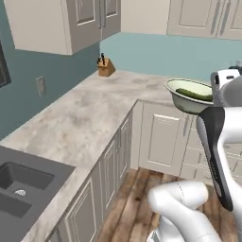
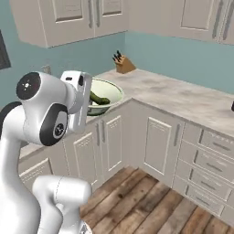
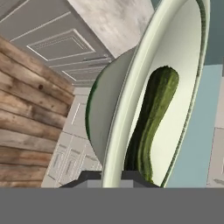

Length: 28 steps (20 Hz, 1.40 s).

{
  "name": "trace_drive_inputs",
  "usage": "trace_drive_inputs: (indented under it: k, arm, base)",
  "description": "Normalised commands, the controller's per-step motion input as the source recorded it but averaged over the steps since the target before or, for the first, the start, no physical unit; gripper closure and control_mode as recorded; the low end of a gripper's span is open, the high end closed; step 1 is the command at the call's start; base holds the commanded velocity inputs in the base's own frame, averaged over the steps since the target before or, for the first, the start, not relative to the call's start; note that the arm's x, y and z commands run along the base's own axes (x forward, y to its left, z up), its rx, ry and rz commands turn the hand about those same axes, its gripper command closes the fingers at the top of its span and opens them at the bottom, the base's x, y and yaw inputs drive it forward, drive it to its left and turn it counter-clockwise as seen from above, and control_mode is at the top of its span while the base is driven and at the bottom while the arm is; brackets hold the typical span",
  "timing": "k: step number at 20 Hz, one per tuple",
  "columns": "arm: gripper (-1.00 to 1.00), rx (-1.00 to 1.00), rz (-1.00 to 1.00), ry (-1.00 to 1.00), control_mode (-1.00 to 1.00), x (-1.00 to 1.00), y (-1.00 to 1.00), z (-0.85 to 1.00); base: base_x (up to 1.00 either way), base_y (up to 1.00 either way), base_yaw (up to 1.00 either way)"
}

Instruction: Pick the squash from the sink and place it in the bowl. Then pick the bowl and place it in the microwave. Then close the microwave door and press the start button.

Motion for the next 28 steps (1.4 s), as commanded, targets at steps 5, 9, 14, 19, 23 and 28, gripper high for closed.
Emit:
trace_drive_inputs:
  k: [5, 9, 14, 19, 23, 28]
  arm:
    - [1.0, 0.0, 0.0, 0.0, 1.0, 0.0, 0.0, 0.0]
    - [1.0, 0.0, 0.0, 0.0, 1.0, 0.0, 0.0, 0.0]
    - [1.0, 0.0, 0.0, 0.0, 1.0, 0.0, 0.0, 0.0]
    - [1.0, 0.0, 0.0, 0.0, 1.0, 0.0, 0.0, 0.0]
    - [1.0, 0.0, 0.0, 0.0, 1.0, 0.0, 0.0, 0.0]
    - [1.0, 0.0, 0.0, 0.0, 1.0, 0.0, 0.0, 0.0]
  base:
    - [-0.01, 0.0, -0.55]
    - [-0.03, 0.0, -0.52]
    - [-0.01, 0.0, -0.53]
    - [0.0, 0.0, -0.53]
    - [0.0, 0.0, -0.52]
    - [0.0, 0.0, -0.51]
